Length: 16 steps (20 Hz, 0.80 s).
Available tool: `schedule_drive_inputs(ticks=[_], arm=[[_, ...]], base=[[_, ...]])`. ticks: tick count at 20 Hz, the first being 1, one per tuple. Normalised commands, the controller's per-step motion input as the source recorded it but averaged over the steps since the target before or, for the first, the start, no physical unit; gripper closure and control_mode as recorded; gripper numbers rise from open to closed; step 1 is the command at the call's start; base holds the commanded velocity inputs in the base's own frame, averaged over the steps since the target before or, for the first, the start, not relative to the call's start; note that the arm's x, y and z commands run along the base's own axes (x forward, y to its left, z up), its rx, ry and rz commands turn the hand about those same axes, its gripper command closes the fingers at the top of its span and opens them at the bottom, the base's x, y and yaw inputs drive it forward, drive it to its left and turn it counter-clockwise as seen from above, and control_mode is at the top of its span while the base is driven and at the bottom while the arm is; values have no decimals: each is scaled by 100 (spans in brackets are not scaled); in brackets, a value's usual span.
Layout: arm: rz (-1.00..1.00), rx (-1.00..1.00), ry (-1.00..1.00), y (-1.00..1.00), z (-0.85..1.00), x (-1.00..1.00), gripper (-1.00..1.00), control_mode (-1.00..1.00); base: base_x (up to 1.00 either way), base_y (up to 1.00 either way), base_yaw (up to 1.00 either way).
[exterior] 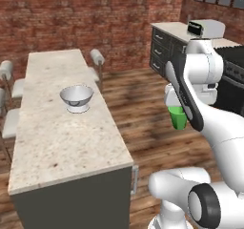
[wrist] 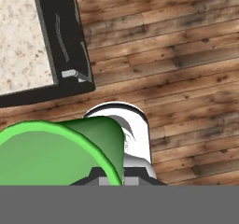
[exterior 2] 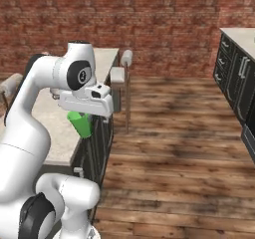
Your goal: Pick the cup and colander and place them in the sink. Then turn on the water.
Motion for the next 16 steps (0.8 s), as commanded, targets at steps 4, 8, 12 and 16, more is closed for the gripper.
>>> schedule_drive_inputs(ticks=[4, 8, 12, 16], arm=[[0, 0, 0, 0, 0, 0, 100, 100], [0, 0, 0, 0, 0, 0, 100, 100], [0, 0, 0, 0, 0, 0, 100, 100], [0, 0, 0, 0, 0, 0, 100, 100]], base=[[-10, -72, -18], [-1, -56, -25], [0, -47, -30], [0, -43, -36]])
